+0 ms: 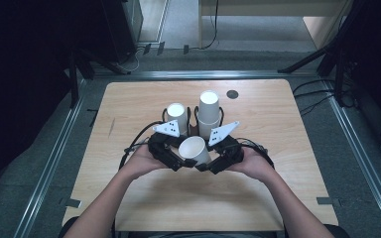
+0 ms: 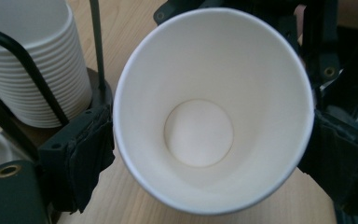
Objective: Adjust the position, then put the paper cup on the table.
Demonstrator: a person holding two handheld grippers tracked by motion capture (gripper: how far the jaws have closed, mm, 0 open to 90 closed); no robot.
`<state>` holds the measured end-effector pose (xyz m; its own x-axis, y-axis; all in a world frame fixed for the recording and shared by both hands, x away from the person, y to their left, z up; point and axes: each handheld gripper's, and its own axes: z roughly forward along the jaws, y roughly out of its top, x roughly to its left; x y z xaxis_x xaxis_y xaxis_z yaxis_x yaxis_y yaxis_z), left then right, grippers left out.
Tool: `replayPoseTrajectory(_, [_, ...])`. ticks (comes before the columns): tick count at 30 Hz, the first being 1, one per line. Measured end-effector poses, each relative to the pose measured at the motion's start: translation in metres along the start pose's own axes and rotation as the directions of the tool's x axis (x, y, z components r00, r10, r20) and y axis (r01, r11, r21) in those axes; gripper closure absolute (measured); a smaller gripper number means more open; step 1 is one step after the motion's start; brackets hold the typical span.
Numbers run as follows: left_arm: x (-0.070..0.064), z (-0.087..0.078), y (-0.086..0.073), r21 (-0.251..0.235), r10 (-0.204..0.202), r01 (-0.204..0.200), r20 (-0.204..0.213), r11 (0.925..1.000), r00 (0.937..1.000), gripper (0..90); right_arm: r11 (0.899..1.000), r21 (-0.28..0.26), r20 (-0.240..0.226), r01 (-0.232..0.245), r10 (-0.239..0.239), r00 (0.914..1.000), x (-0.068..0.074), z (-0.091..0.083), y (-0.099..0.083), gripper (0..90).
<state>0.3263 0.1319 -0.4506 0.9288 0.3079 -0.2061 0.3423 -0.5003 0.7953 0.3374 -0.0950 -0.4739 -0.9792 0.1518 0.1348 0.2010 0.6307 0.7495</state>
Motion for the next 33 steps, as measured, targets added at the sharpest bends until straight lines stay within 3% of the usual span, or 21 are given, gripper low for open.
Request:
replayPoseTrajectory(6, [-0.002, 0.005, -0.001, -0.044, -0.003, 0.004, 0.023, 0.9990, 0.9997, 19.6, 1.000, -0.020, -0.020, -0.008, 0.007, 0.9998, 0.000, 0.000, 0.001, 32.5])
replayPoseTrajectory(11, [0.000, 0.004, -0.002, -0.034, -0.017, 0.018, 0.029, 0.9992, 0.9994, 26.3, 1.000, -0.009, -0.023, -0.024, 0.024, 0.9995, -0.001, -0.001, 0.000, 32.7])
replayPoseTrajectory(14, [0.001, 0.001, -0.002, -0.025, -0.009, 0.010, 0.005, 0.9996, 0.9999, 27.6, 0.998, -0.013, -0.017, -0.061, 0.061, 0.9980, -0.003, -0.001, 0.000, 27.8])
replayPoseTrajectory(21, [0.003, -0.006, -0.004, 0.022, -0.009, 0.010, -0.033, 0.9997, 0.9994, 27.6, 0.997, 0.034, 0.065, -0.074, 0.072, 0.9953, -0.002, -0.006, -0.008, 24.8])
replayPoseTrajectory(28, [0.005, -0.009, -0.005, 0.066, -0.001, 0.005, -0.058, 0.9978, 0.9983, 27.5, 0.998, 0.028, 0.155, -0.053, 0.048, 0.9868, -0.002, -0.013, -0.015, 23.1])
replayPoseTrajectory(33, [0.005, -0.010, -0.008, 0.112, 0.022, -0.012, -0.089, 0.9936, 0.9958, 27.4, 0.997, 0.054, 0.176, -0.064, 0.054, 0.9828, -0.005, -0.017, -0.019, 23.1])
